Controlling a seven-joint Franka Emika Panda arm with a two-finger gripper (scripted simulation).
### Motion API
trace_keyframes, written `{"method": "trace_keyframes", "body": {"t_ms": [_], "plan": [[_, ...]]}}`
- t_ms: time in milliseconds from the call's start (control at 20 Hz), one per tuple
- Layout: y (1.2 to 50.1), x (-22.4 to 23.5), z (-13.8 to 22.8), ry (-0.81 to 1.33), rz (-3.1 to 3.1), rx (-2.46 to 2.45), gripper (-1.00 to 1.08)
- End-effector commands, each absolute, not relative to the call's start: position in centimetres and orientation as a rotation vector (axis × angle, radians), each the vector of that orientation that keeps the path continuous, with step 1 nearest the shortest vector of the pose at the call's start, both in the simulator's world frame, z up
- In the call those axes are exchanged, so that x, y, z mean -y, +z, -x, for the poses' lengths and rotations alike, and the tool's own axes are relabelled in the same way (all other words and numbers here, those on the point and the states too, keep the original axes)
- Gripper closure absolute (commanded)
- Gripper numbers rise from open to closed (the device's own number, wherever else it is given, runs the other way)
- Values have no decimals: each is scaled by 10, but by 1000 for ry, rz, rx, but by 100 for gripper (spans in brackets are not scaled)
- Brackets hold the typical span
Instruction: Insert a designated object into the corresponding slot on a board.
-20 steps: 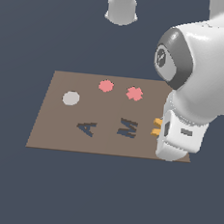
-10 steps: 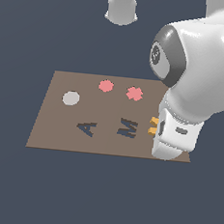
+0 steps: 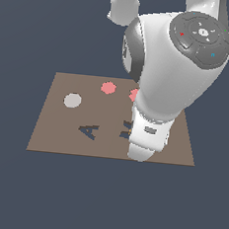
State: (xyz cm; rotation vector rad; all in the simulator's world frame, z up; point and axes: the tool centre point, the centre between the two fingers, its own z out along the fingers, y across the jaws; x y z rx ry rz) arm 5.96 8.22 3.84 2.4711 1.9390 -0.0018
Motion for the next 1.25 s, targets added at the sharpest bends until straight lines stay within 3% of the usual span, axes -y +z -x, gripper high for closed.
{"method": "trace_keyframes", "body": {"t_ms": [0,700,750,1200], "plan": [[40,-69,-60,-1,-2463,-1949,108],[31,-56,-63,-2,-2457,-1957,108],[31,-56,-63,-2,-2457,-1957,-92],[31,-56,-63,-2,-2457,-1957,-92]]}}
